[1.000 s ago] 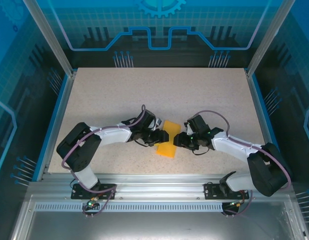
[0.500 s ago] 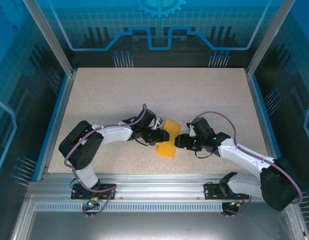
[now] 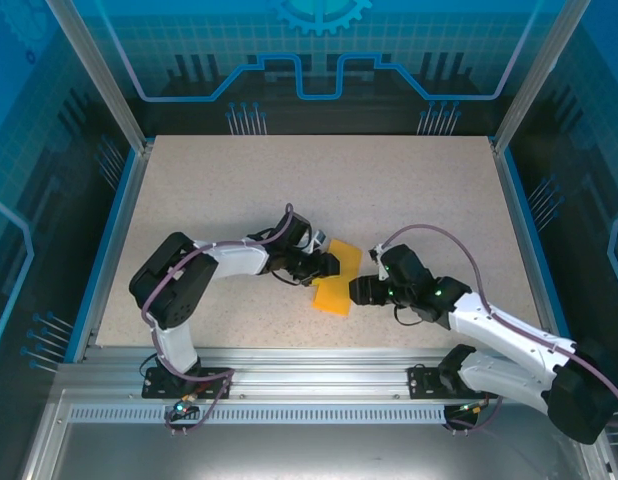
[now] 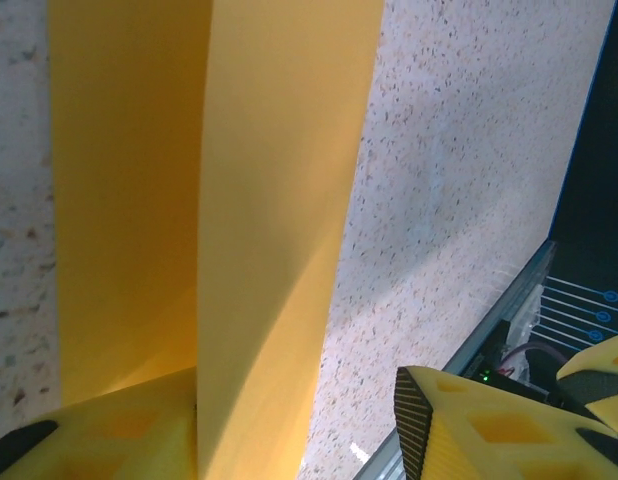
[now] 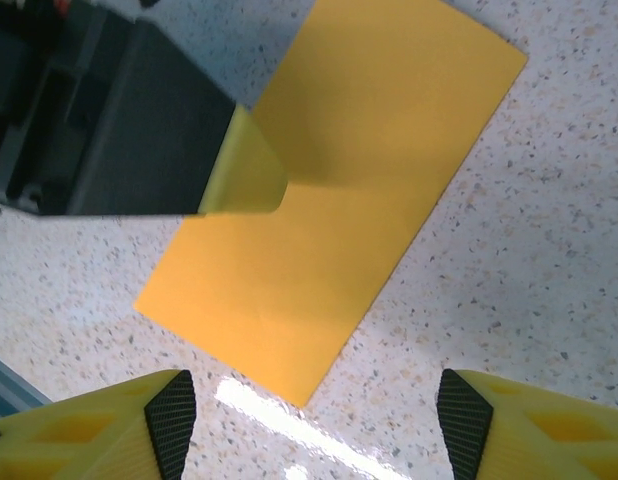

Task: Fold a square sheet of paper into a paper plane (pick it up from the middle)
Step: Fold the triangle a second time at the center of the table.

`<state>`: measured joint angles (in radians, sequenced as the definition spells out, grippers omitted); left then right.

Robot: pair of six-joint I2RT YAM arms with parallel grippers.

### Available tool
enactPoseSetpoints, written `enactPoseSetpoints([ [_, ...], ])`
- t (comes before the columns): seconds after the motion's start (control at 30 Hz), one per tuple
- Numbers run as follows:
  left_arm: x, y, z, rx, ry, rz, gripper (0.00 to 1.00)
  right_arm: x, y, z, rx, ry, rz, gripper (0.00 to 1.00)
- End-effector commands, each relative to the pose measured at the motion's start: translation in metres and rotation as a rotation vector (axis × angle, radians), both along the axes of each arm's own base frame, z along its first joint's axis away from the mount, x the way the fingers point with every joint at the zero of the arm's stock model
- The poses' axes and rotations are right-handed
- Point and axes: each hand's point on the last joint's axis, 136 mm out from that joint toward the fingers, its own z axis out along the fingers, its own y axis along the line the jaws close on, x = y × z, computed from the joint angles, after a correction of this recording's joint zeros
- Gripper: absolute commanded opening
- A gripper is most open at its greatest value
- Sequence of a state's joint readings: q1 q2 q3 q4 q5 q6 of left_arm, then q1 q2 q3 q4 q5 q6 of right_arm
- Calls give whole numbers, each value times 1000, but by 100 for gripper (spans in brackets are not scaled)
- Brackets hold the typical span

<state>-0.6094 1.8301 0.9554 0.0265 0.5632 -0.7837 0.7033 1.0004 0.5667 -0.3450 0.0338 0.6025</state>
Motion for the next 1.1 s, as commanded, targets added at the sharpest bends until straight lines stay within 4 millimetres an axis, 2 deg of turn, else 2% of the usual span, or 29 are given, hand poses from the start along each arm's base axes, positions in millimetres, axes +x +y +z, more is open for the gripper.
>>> enactPoseSetpoints([
  [0.0, 8, -9, 12, -79, 24, -7, 50, -8, 4, 2, -56, 19, 62, 67],
  [0.17, 14, -7, 18, -95, 27, 10, 51, -12, 17, 1, -189, -26, 99, 65],
  [0.43, 14, -7, 20, -103, 47, 19, 51, -22, 74, 5, -308, -147, 205, 66],
  [0.53, 13, -6, 21, -106, 53, 24, 51, -24, 87, -4, -364, -153, 223, 66],
  [0.6, 13, -6, 22, -105, 54, 25, 51, -21, 99, -1, -379, -169, 224, 67],
  [0.77, 11, -5, 20, -99, 61, 24, 51, -18, 106, -12, -454, -160, 201, 67],
  [1.07, 11, -4, 23, -95, 61, 21, 51, -18, 99, -27, -558, -151, 167, 64],
])
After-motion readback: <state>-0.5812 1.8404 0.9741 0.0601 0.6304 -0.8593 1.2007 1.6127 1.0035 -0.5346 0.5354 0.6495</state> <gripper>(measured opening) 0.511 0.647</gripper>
